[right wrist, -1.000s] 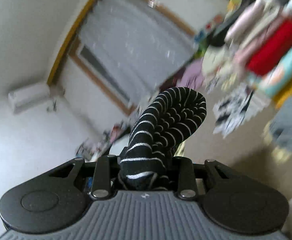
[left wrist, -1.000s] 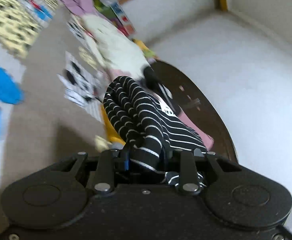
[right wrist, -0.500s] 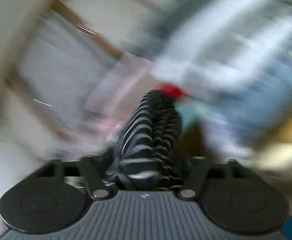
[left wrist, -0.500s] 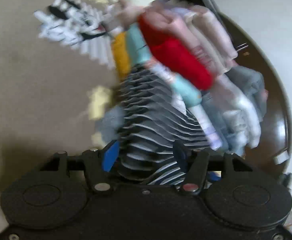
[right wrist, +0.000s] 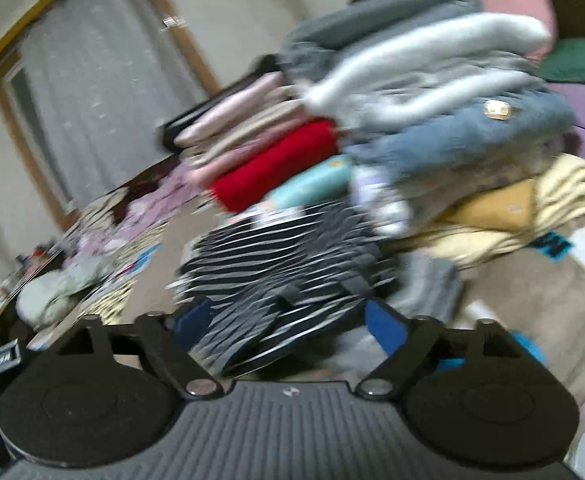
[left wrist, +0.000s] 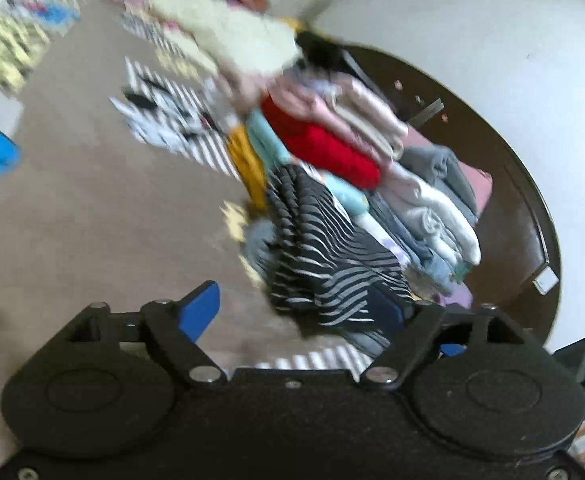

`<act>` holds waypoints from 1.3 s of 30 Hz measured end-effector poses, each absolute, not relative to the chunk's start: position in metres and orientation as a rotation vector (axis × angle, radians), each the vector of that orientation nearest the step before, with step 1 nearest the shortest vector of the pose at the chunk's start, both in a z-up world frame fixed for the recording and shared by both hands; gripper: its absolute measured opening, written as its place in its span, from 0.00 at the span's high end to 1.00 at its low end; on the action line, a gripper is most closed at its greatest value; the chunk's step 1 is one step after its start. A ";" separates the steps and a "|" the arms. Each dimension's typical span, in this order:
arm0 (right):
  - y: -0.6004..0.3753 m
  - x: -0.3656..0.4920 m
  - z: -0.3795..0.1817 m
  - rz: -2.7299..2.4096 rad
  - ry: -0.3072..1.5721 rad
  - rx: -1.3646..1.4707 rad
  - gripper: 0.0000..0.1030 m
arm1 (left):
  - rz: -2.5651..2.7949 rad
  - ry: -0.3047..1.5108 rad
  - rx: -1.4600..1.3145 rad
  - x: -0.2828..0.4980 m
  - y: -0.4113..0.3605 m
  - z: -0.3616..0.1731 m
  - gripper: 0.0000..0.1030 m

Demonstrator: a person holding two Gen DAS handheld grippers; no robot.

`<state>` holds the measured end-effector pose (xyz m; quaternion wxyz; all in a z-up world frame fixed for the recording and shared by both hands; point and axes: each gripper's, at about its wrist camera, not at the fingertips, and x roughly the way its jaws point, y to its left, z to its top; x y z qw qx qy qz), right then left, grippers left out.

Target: Fold clothes

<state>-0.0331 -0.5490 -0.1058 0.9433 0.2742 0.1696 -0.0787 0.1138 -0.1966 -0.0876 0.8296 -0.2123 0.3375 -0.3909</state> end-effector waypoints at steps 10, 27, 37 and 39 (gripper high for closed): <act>-0.422 -0.024 -0.046 0.095 0.437 0.536 0.00 | -0.513 0.563 -0.231 0.043 -0.090 -0.030 0.00; -0.270 -0.023 -0.012 0.114 0.610 0.239 0.00 | -0.164 0.514 -0.001 -0.028 -0.043 0.003 0.00; -0.255 -0.039 -0.014 0.078 0.635 0.183 0.00 | -0.121 0.548 0.035 -0.045 -0.046 0.005 0.00; -0.255 -0.042 -0.014 0.074 0.635 0.182 0.00 | -0.121 0.556 0.043 -0.045 -0.050 0.004 0.00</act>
